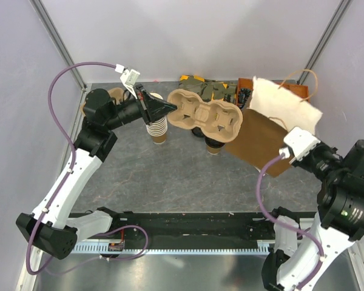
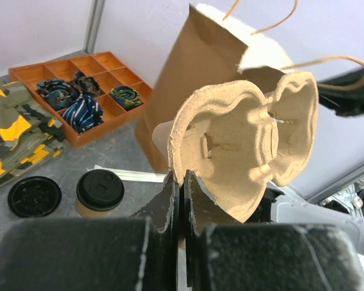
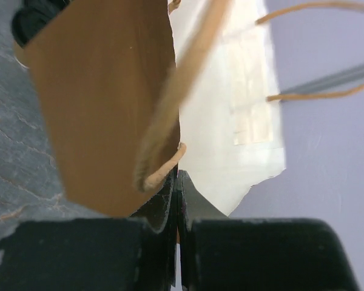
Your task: Pack the takeout coffee
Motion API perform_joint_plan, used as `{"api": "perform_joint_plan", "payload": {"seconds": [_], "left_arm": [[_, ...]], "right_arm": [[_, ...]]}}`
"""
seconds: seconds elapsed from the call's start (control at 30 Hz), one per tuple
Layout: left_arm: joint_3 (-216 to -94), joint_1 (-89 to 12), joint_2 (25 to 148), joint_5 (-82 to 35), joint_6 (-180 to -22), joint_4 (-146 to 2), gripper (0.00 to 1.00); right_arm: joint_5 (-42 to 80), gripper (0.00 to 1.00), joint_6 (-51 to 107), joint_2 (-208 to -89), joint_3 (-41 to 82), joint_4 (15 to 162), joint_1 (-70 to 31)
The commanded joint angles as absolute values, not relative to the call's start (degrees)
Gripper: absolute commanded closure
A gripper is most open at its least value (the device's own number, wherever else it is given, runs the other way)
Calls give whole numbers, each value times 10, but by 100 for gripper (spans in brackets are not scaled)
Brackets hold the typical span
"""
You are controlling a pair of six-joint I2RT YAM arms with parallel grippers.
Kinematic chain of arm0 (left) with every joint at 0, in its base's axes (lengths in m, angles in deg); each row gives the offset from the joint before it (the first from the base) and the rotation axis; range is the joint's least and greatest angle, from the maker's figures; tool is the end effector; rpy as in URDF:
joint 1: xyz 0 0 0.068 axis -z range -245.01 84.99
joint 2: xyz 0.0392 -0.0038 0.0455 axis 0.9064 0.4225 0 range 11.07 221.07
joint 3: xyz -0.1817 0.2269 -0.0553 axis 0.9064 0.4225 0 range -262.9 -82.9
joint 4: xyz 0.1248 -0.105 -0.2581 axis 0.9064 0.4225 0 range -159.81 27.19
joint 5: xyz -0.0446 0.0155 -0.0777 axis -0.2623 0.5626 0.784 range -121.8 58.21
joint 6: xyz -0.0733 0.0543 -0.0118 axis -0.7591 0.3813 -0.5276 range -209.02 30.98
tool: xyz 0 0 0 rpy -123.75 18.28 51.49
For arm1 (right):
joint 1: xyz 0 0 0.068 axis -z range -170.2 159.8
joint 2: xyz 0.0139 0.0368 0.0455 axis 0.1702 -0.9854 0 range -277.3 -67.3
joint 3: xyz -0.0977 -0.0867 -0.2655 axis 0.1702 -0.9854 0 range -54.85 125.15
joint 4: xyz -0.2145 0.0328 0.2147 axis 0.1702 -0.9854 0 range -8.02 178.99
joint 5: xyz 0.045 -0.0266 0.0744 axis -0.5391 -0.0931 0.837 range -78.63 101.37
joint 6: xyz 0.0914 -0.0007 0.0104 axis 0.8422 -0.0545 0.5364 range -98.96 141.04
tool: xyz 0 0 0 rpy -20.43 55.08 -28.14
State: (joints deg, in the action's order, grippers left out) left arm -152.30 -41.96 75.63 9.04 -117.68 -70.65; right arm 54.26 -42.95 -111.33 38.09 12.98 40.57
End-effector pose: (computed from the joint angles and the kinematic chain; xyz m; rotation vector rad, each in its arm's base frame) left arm 0.2709 -0.1740 0.4713 0.5449 1.5344 -1.2300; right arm 0.0967 0.0079 0.5112 -0.9665 1.6659 -0.3449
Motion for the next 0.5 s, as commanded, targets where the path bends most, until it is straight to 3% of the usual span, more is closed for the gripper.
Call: {"api": "perform_joint_plan", "payload": {"seconds": [0.0, 0.2, 0.47], "left_arm": [[-1597, -434, 753, 65, -1175, -702, 98], [-1672, -440, 744, 4, -1147, -649, 98], [-1684, -465, 725, -55, -1122, -605, 98]], "right_arm": [[660, 100, -499, -1091, 391, 53, 378], [814, 100, -534, -1017, 303, 52, 344], [904, 100, -496, -975, 218, 52, 379]]}}
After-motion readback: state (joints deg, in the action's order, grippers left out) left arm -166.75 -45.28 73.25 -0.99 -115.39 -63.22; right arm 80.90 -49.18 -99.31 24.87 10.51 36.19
